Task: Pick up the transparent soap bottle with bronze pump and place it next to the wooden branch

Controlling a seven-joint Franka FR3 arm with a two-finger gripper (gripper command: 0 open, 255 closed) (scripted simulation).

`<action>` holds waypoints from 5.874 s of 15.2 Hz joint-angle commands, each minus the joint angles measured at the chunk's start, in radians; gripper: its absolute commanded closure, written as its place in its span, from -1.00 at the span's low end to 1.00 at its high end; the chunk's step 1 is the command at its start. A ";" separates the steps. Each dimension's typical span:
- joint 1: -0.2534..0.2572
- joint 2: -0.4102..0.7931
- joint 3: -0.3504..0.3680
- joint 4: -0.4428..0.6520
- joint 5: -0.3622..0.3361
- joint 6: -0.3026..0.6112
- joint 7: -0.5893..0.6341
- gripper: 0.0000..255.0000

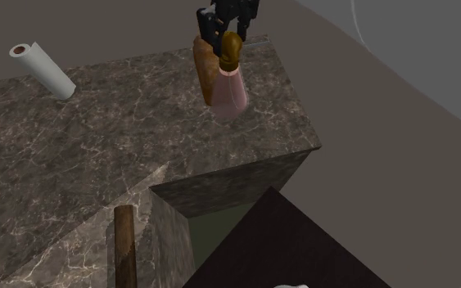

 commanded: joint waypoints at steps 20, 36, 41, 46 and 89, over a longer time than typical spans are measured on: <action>0.186 -0.152 0.190 -0.093 -0.052 -0.040 0.386 1.00; 0.360 -0.055 0.384 0.017 -0.029 -0.048 0.749 1.00; 0.414 0.026 0.434 0.119 -0.027 -0.066 0.854 1.00; 0.471 0.134 0.476 0.263 -0.033 -0.100 0.954 1.00; 0.495 0.167 0.490 0.156 -0.036 0.041 0.989 -1.00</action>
